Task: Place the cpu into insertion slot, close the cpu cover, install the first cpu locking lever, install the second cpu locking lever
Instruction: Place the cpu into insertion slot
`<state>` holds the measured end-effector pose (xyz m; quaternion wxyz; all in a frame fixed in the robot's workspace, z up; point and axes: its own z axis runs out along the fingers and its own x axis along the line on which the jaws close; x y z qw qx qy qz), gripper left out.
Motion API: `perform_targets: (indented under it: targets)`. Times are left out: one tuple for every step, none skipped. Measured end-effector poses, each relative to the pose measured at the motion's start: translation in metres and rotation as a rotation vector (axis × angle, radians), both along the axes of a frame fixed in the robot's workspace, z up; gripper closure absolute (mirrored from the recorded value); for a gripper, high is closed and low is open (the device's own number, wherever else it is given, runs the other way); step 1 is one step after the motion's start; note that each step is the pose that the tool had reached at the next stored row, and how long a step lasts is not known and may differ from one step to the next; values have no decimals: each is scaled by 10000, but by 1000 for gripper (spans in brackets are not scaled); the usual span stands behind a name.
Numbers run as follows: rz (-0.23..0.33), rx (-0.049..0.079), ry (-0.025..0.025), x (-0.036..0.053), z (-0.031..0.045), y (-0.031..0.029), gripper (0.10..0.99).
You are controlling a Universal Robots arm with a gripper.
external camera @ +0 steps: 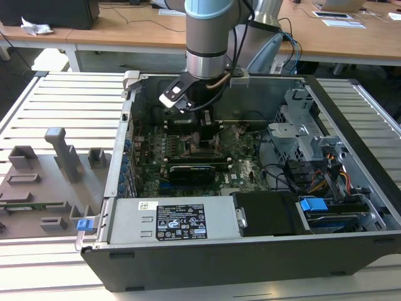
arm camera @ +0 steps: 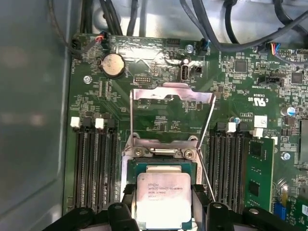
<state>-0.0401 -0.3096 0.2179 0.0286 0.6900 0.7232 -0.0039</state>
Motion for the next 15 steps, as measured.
perform_targets:
  targets:
    - [-2, 2, -2, 0, -9, -17, 545]
    - [-2, 4, -3, -1, -28, -40, 545]
    - [-4, 4, -3, -6, -40, -43, 545]
    - [-3, 2, -1, -13, -50, -44, 545]
    - [-28, 3, -2, -21, -70, -44, 545]
    - [-139, 2, -2, -23, -83, -44, 545]
    - [-175, 3, -2, -23, -89, -44, 545]
    - [-182, 2, -1, -24, -93, -44, 545]
    - [-183, 3, -1, -24, -99, -44, 545]
    - [-183, 3, -2, -24, -104, -44, 545]
    - [-183, 2, -1, -24, -112, -44, 545]
    - [-181, 3, -1, -24, -116, -44, 545]
    - [-180, 2, -1, -24, -120, -42, 545]
    - [-181, 2, -1, -24, -124, -37, 545]
    - [-181, 2, -1, -23, -127, -32, 545]
